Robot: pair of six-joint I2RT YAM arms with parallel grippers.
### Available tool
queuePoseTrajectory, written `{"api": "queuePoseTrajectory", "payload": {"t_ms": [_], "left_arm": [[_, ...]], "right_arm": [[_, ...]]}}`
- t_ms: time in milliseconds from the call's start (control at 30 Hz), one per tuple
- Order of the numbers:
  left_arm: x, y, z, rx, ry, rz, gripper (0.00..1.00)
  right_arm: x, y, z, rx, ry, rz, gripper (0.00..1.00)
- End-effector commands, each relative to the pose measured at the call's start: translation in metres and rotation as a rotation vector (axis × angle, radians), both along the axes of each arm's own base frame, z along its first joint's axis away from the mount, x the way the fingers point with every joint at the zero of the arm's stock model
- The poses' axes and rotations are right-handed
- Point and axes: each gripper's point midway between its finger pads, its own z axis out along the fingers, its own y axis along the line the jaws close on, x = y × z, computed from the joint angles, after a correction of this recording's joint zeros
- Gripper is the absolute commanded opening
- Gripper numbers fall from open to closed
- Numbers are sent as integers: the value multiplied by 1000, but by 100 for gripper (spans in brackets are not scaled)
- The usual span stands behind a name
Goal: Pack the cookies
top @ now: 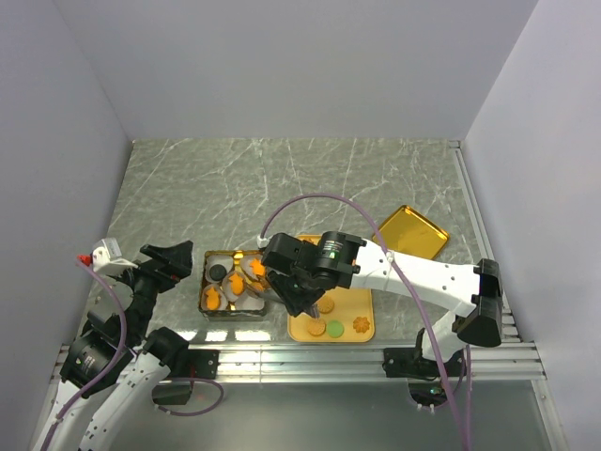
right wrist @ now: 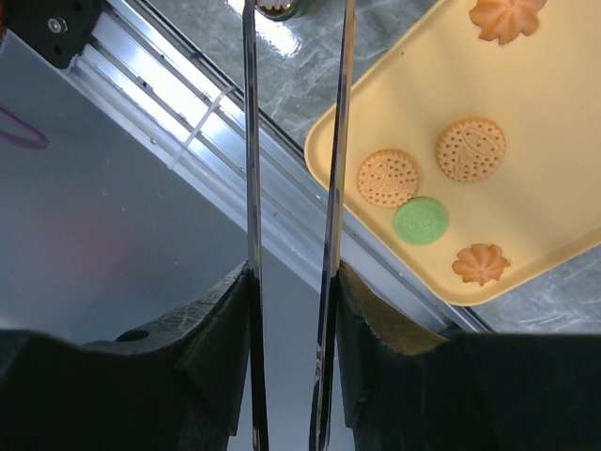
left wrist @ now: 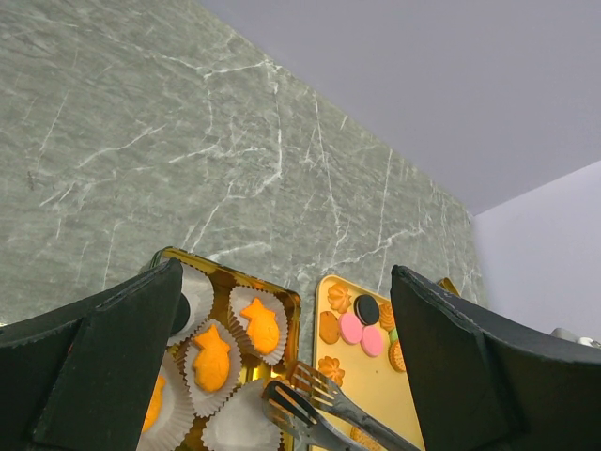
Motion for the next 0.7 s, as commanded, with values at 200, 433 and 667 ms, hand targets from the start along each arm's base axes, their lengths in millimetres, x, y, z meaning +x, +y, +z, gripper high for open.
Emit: {"api": "queuePoseTrajectory", "payload": {"t_ms": [200, 433, 667], "left_arm": [[-1, 2, 15, -13, -32, 8, 100], [-1, 3, 15, -11, -30, 9, 100], [-1, 3, 15, -11, -31, 9, 100]], "right_arm": [[1, 5, 1, 17, -20, 7, 48], [4, 5, 3, 20, -31, 1, 50], [9, 3, 28, 79, -74, -31, 49]]}}
